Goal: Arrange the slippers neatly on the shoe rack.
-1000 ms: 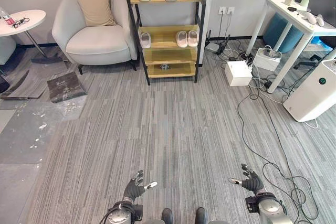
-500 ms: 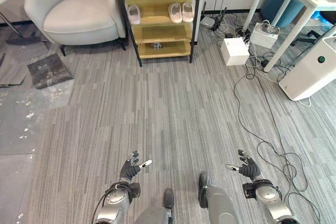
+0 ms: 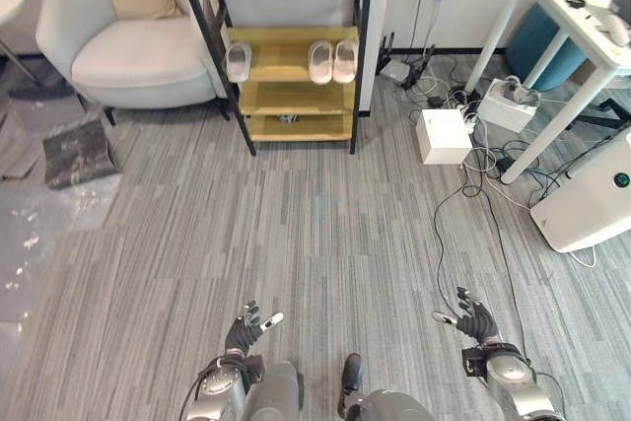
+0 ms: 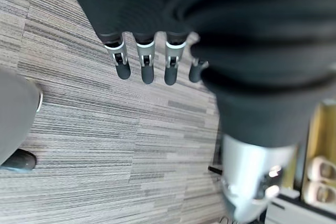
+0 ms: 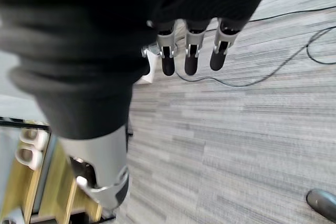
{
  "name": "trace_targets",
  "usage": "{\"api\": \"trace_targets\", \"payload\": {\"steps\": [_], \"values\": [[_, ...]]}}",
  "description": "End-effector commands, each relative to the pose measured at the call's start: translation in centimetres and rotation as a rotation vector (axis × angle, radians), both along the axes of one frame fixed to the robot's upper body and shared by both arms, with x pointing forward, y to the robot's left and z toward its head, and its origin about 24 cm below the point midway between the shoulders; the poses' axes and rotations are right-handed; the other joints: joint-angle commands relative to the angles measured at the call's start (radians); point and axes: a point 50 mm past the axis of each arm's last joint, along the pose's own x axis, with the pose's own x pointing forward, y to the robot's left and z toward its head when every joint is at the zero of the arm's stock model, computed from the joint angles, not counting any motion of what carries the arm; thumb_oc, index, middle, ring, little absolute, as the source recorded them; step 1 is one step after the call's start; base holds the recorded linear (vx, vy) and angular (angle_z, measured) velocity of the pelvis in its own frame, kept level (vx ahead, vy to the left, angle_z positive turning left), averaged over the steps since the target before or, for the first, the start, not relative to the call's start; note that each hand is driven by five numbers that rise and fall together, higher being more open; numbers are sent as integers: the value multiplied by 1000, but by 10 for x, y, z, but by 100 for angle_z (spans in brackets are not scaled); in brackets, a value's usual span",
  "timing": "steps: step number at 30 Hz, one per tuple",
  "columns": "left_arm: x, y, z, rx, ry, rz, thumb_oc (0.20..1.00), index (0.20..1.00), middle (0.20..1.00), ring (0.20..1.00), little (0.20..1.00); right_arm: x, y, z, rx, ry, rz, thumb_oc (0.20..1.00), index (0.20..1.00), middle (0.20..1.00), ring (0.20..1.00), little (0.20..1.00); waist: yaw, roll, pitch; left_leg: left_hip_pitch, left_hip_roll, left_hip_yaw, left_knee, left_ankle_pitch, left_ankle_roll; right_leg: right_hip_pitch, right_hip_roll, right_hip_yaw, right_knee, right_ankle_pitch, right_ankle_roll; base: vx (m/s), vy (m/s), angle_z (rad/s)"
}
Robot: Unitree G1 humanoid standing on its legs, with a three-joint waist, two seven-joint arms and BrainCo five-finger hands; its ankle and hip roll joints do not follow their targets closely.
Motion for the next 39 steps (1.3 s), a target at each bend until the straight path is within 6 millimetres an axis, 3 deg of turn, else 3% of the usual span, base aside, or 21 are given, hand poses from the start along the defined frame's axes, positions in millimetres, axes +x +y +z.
{"api": "trace_targets", "payload": {"steps": [1,3,5,7,9,11,12,15,18,19,23,26,30,31,32,33,34,37,39], "values": [[13,10,17,66,-99,-3,1000,1000,1000,1000,1000,-1,-4,9,-54,-60,50,1000,1000,1000,1000,1000,26,20,-28,64,35,-17,-32,118,-4,56,-62,11,29,-108,95,544,210,-29],[17,16,22,102,-109,-18,1000,1000,1000,1000,1000,3,-4,12,-67,-64,56,1000,1000,1000,1000,1000,40,27,-35,45,51,38,-75,165,-14,108,-58,33,8,-119,104,441,227,-24],[16,18,23,112,-120,-21,1000,1000,1000,1000,1000,3,-1,11,-64,-63,68,1000,1000,1000,1000,1000,47,33,-64,65,46,35,-71,185,-7,136,-65,35,12,-134,122,376,240,-21],[16,16,23,109,-117,-37,1000,1000,1000,1000,1000,0,0,7,-55,-40,56,1000,1000,1000,1000,1000,54,17,-99,63,4,57,-5,139,25,145,-133,40,67,-134,159,517,368,-52],[14,17,22,116,-113,-41,1000,1000,1000,1000,1000,0,2,6,-38,-40,48,1000,1000,1000,1000,1000,60,11,-107,68,-9,65,11,120,39,126,-156,52,115,-127,171,340,284,-16],[16,17,25,122,-126,-58,1000,1000,1000,1000,1000,2,8,6,-19,-44,61,1000,1000,1000,1000,1000,58,9,-107,98,-43,74,20,78,80,44,-203,65,299,-44,194,248,268,-4],[16,17,25,122,-126,-58,1000,1000,1000,1000,1000,2,8,6,-19,-44,61,1000,1000,1000,1000,1000,59,8,-107,98,-44,76,21,78,80,41,-204,67,302,-45,195,137,176,3],[19,14,28,123,-136,-78,1000,1000,1000,1000,1000,1,11,5,-7,-41,58,1000,1000,1000,1000,1000,39,19,-96,164,-67,71,3,42,111,-25,-233,66,453,49,196,224,207,24],[20,13,30,122,-148,-88,1000,1000,1000,1000,1000,-1,9,3,-3,-31,49,1000,1000,1000,1000,1000,19,41,-75,227,-63,47,-25,20,117,-105,-222,41,466,21,178,312,124,26],[20,13,30,116,-151,-87,1000,1000,1000,1000,1000,-2,7,3,-2,-33,44,1000,1000,1000,1000,1000,7,48,-62,260,-61,31,-35,7,117,-150,-201,22,414,-5,168,167,7,26],[21,13,29,119,-146,-87,1000,1000,1000,1000,1000,-2,8,3,5,-32,37,1000,1000,1000,1000,1000,-14,43,-43,328,-66,13,-54,-24,112,-187,-168,-11,278,6,169,285,-34,17],[26,17,33,138,-156,-80,1000,1000,1000,1000,1000,-3,7,1,-6,-24,32,1000,1000,1000,1000,1000,-37,31,-36,395,-66,-1,-77,-57,96,-242,-140,-61,126,67,185,286,-67,4],[26,16,30,146,-141,-91,1000,1000,1000,1000,1000,-11,3,-3,-5,1,15,1000,1000,1000,1000,1000,-65,22,-49,446,-57,-30,-59,-109,75,-234,-118,-31,70,75,178,453,-131,29],[22,13,26,136,-126,-92,1000,1000,1000,1000,1000,-17,1,-7,-1,18,9,1000,1000,1000,1000,1000,-67,22,-70,468,-49,-27,-28,-139,69,-209,-104,-33,87,64,155,273,-93,48],[22,13,26,135,-126,-92,1000,1000,1000,1000,1000,-17,1,-7,-2,18,9,1000,1000,1000,1000,1000,-68,23,-70,469,-48,-27,-27,-140,69,-207,-103,-34,86,64,155,611,-239,44],[19,10,23,104,-112,-73,1000,1000,1000,1000,1000,-19,-4,-5,9,12,-6,1000,1000,1000,1000,1000,-73,39,-83,450,-28,-34,111,-109,30,-169,-79,-39,112,16,118,434,-189,26],[18,8,21,95,-109,-66,1000,1000,1000,1000,1000,-19,-6,-5,10,8,-8,1000,1000,1000,1000,1000,-68,40,-79,424,-32,-37,186,-79,11,-149,-72,-35,113,2,105,503,-229,33],[18,7,21,82,-112,-55,1000,1000,1000,1000,1000,-16,-9,-3,11,0,-8,1000,1000,1000,1000,1000,-52,32,-58,358,-54,-52,338,-22,-10,-108,-71,-28,106,-13,89,151,-76,14],[20,7,22,74,-117,-46,1000,1000,1000,1000,1000,-14,-12,-2,-3,6,-10,1000,1000,1000,1000,1000,-29,10,-32,241,-58,-18,430,5,-18,-60,-81,-30,91,-39,77,223,-100,-14]]}}
